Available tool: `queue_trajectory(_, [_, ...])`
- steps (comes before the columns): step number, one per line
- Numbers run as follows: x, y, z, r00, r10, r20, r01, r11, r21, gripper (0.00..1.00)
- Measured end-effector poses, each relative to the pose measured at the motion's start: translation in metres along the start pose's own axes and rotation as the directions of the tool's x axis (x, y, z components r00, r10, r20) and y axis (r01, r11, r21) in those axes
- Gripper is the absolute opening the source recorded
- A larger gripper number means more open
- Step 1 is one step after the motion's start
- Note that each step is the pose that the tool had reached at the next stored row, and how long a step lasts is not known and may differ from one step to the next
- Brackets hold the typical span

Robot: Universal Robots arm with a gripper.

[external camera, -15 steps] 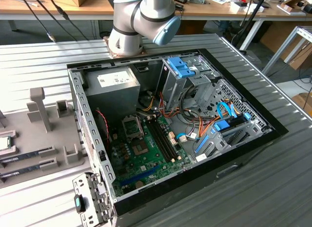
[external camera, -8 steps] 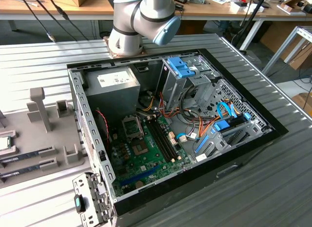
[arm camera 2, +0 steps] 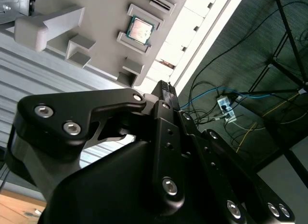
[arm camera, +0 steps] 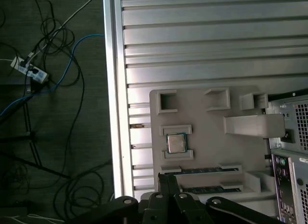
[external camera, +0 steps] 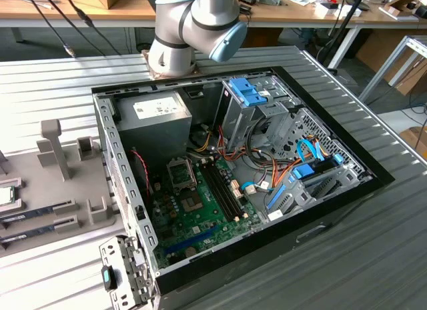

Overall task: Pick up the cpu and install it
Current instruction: 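Reach for the cpu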

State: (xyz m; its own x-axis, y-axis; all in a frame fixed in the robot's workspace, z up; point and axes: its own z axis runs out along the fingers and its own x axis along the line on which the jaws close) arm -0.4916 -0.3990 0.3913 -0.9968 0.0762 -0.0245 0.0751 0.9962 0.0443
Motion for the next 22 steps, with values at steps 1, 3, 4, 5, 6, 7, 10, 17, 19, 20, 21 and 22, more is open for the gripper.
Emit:
queue_trajectory(1, [0.0004,0.0000,0.0000,1.0000,0.000,0.0000,0.000,1.0000,0.0000,0.11])
queue_trajectory(3, [0.0011,-0.0001,0.0000,1.0000,0.000,0.0000,0.000,1.0000,0.0000,0.11])
queue_trajectory(4, [0.0014,-0.0001,0.0000,1.0000,0.000,-0.0001,0.000,1.0000,0.0001,0.11])
queue_trajectory(5, [0.0019,-0.0001,0.0000,1.0000,0.000,-0.0001,0.000,1.0000,0.0000,0.11])
queue_trajectory(6, [0.0022,-0.0002,0.0000,1.0000,0.000,0.0000,0.000,1.0000,0.0000,0.11])
queue_trajectory(7, [0.0025,-0.0002,0.0000,1.0000,0.000,0.0000,0.000,1.0000,0.0000,0.11])
queue_trajectory(10, [0.0038,-0.0003,0.0000,1.0000,0.000,0.0000,0.000,1.0000,0.0000,0.11])
queue_trajectory(17, [0.0069,-0.0005,0.0000,1.0000,0.000,0.0000,0.000,1.0000,0.0000,0.11])
queue_trajectory(19, [0.0075,-0.0006,-0.0001,1.0000,0.000,-0.0001,0.000,1.0000,0.0001,0.11])
queue_trajectory(20, [0.0080,-0.0006,-0.0001,1.0000,0.000,-0.0001,0.000,1.0000,0.0001,0.11])
queue_trajectory(21, [0.0082,-0.0006,0.0000,1.0000,0.000,-0.0001,0.000,1.0000,0.0000,0.11])
queue_trajectory(22, [0.0084,-0.0007,0.0000,1.0000,0.000,0.0000,0.000,1.0000,0.0000,0.11])
